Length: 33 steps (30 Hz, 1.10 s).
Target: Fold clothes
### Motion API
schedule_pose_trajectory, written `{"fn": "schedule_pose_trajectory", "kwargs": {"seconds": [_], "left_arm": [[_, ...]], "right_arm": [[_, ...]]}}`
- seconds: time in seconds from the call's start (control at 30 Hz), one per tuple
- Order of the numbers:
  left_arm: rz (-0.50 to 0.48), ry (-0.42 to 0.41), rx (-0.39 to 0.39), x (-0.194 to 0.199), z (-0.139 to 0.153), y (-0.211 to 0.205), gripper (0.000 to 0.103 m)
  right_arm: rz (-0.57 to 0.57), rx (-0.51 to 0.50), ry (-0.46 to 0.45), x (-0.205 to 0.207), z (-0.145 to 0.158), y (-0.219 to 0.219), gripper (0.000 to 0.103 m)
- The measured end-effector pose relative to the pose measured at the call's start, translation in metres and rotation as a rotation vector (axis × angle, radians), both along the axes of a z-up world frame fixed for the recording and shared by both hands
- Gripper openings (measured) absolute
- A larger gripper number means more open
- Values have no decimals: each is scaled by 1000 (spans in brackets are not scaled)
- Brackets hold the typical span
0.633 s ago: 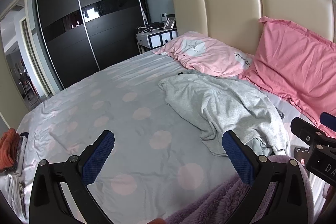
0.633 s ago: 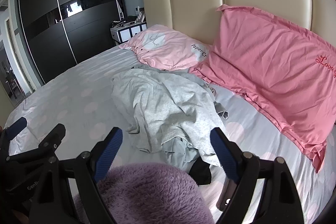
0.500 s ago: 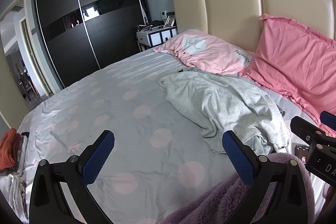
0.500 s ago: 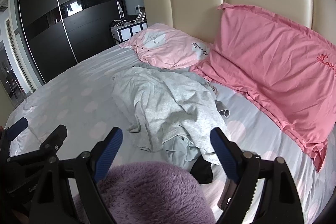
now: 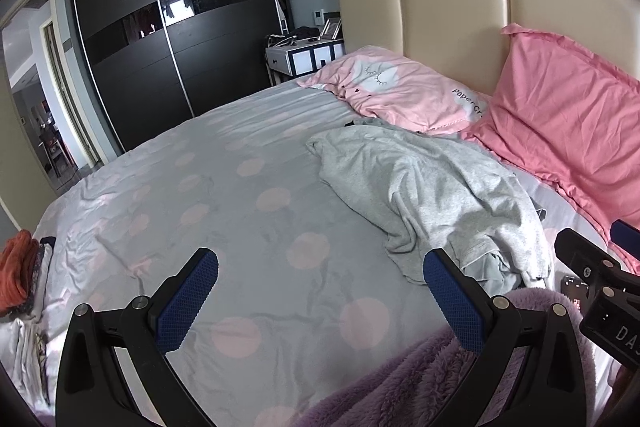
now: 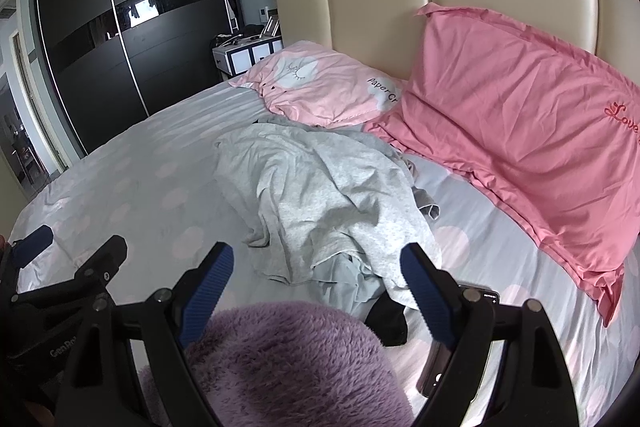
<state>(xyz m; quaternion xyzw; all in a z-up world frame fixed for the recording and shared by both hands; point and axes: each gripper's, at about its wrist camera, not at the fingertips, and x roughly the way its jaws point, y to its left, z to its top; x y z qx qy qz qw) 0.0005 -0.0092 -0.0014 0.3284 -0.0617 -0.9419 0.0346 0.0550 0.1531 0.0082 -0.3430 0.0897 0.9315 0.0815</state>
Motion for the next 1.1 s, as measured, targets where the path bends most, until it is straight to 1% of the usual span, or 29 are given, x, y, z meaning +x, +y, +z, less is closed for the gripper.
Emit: {"fn": "schedule_pose_trajectory", "kwargs": {"seconds": [0.23,0.73,0.83,1.1], "left_arm": [[3,1,31,1,1,-5,103],[-7,24,31,6,7,-5,103],[-6,26,41,5,9,-6,103],[-6,9,46,2,8,-10,103]], "right_arm": [[0,8,7,1,1,-1,86],[-4,12,19,1,6,1,86],[-5,18,21,0,8,0,86],[-5,25,22,-1,9,-1,86]]}}
